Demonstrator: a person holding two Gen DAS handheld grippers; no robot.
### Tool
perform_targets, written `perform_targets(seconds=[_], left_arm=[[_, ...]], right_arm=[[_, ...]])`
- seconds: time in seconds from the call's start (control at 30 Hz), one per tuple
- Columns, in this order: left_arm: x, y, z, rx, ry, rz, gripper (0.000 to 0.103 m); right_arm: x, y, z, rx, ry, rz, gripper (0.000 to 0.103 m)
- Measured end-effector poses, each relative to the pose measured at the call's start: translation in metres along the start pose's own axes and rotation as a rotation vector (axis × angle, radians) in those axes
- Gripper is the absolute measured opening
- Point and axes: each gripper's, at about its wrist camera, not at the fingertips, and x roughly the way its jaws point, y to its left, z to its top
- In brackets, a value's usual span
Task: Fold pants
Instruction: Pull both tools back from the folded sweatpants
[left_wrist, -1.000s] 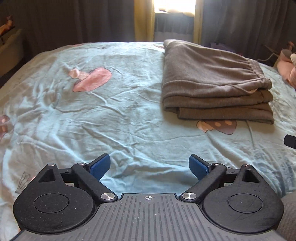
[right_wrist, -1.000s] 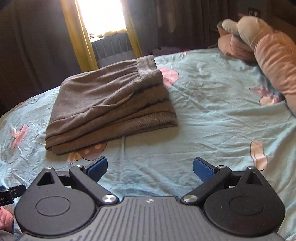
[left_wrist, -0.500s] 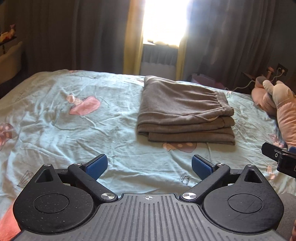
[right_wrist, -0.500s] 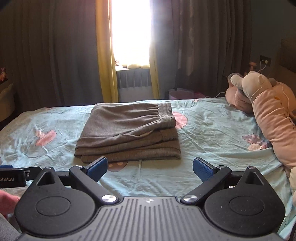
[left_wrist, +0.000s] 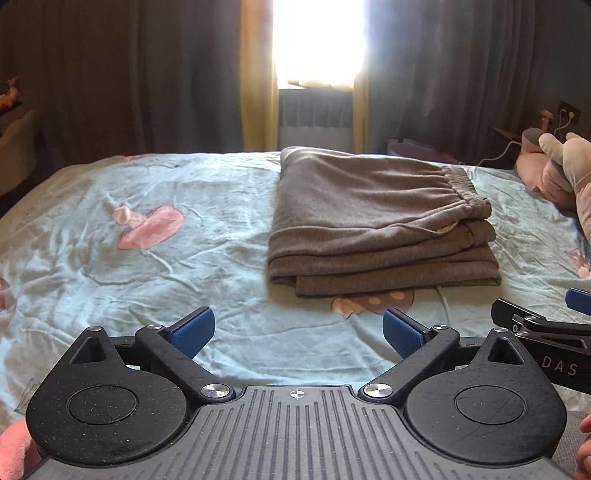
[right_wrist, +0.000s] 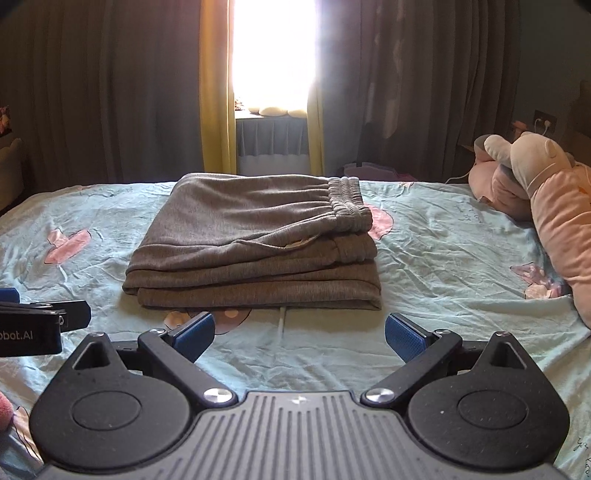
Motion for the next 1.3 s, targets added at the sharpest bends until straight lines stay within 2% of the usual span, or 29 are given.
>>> perform_targets(seconds=[0.2, 0.47, 0.7, 0.9, 1.03, 1.13, 1.23, 1.3], left_arm=[[0.036, -0.007, -0.001, 0.057, 0.097, 0.02, 0.102], [0.06, -0.016, -0.001, 0.076, 0.107, -0.003, 0.102], [0.076, -0.019, -0.01, 0.1, 0.155, -0.027, 0.102], [0.083, -0.014, -0.015, 0.085, 0.189, -0.028, 0.102], [0.082, -0.015, -0.014, 0.111, 0.167, 0.034, 0.102], [0.081, -0.018, -0.013, 0.133, 0.168, 0.051, 0.102], [0.085, -0.018, -0.009, 0.129, 0.199, 0.008, 0.102], [0.09, -0.013, -0.002, 0.095, 0.213, -0.032, 0.102]], right_arm=[[0.031, -0.004, 0.0, 0.014, 0.065, 0.03, 0.099], [0.047, -0.008, -0.004, 0.032, 0.05, 0.017, 0.099], [0.056, -0.009, -0.005, 0.042, 0.064, 0.029, 0.099], [0.066, -0.027, -0.006, 0.152, 0.118, 0.054, 0.099], [0.074, -0.045, -0.01, 0.269, 0.165, 0.068, 0.099], [0.078, -0.053, -0.012, 0.314, 0.19, 0.072, 0.099], [0.082, -0.057, -0.012, 0.331, 0.219, 0.094, 0.099], [0.084, -0.061, -0.01, 0.353, 0.231, 0.156, 0.099]])
